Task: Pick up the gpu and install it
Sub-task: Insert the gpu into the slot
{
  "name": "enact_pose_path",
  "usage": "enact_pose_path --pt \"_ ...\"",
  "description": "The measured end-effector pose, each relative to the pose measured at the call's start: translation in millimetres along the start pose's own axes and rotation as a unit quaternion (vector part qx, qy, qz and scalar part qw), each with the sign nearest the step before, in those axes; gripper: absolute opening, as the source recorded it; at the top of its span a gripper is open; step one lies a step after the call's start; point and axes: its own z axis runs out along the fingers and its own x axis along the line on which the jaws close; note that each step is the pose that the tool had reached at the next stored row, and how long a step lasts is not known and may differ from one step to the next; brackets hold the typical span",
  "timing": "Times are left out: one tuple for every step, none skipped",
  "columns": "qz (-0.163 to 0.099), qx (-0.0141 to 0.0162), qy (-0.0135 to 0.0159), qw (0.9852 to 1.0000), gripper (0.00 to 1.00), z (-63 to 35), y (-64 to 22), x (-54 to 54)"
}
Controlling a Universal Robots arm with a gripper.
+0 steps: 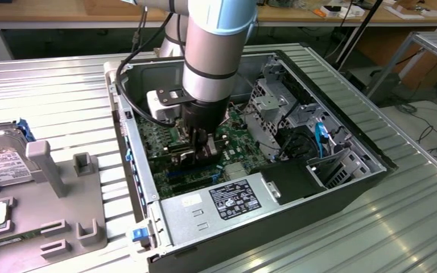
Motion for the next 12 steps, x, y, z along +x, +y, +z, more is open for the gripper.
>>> enact_pose_path --pt "0.000 0.0000 0.0003 1.0000 0.27 0.0 0.0 0.0" --pt "0.000 0.0000 0.0003 1.0000 0.27 0.0 0.0 0.0" --pt "0.000 0.0001 0.0002 1.0000 0.27 -0.2 0.0 0.0" --pt "0.000 0.0002 -0.0002 1.0000 0.27 -1.6 0.1 -0.1" --pt "0.000 0.0001 0.0002 1.0000 0.27 -3.7 0.1 0.0" --pt "0.000 0.0000 0.0004 1.0000 0.27 -4.3 0.1 0.0" --pt "0.000 0.0000 0.0006 1.0000 0.27 -4.5 0.1 0.0" --pt "0.000 0.0000 0.0006 1.0000 0.27 -4.5 0.1 0.0" --pt "0.000 0.0000 0.0006 1.0000 0.27 -4.5 0.1 0.0" --pt "0.000 0.0000 0.0006 1.0000 0.27 -4.5 0.1 0.0" --pt "0.000 0.0000 0.0007 1.0000 0.27 -4.5 0.1 0.1" --pt "0.000 0.0000 0.0006 1.0000 0.28 -4.5 0.1 0.0"
